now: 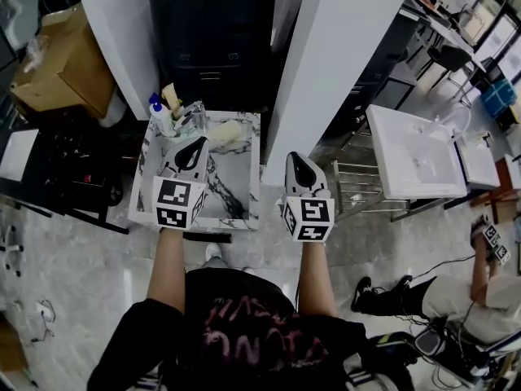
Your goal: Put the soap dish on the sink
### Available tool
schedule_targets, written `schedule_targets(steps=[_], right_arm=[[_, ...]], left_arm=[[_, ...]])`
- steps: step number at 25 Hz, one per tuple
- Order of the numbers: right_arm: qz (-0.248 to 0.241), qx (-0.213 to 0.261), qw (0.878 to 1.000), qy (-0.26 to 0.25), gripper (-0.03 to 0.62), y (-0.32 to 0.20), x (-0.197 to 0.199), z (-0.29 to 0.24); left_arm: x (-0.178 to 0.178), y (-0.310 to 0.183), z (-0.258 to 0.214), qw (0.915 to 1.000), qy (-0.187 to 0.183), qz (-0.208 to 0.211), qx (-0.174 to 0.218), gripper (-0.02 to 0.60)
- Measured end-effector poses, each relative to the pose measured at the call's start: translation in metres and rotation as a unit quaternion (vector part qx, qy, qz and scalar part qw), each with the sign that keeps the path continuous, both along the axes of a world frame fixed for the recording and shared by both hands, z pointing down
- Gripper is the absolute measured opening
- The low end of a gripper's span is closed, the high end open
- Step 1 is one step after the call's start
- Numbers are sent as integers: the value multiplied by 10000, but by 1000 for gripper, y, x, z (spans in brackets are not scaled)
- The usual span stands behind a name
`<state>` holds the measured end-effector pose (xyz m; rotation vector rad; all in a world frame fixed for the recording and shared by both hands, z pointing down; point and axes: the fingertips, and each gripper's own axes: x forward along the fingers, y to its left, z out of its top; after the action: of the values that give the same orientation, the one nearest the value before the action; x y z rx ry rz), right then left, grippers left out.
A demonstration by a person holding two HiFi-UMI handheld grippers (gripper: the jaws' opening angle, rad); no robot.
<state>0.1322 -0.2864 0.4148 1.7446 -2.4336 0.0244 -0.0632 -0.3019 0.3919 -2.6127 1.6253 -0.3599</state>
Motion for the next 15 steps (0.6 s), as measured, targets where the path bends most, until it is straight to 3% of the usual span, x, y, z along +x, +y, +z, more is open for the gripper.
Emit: schedule_targets(steps=[15], right_arm=[[-97, 56, 9999, 54, 12, 14, 1, 0]], left_arm=[[3, 22, -4, 9998, 48, -94, 147, 15]])
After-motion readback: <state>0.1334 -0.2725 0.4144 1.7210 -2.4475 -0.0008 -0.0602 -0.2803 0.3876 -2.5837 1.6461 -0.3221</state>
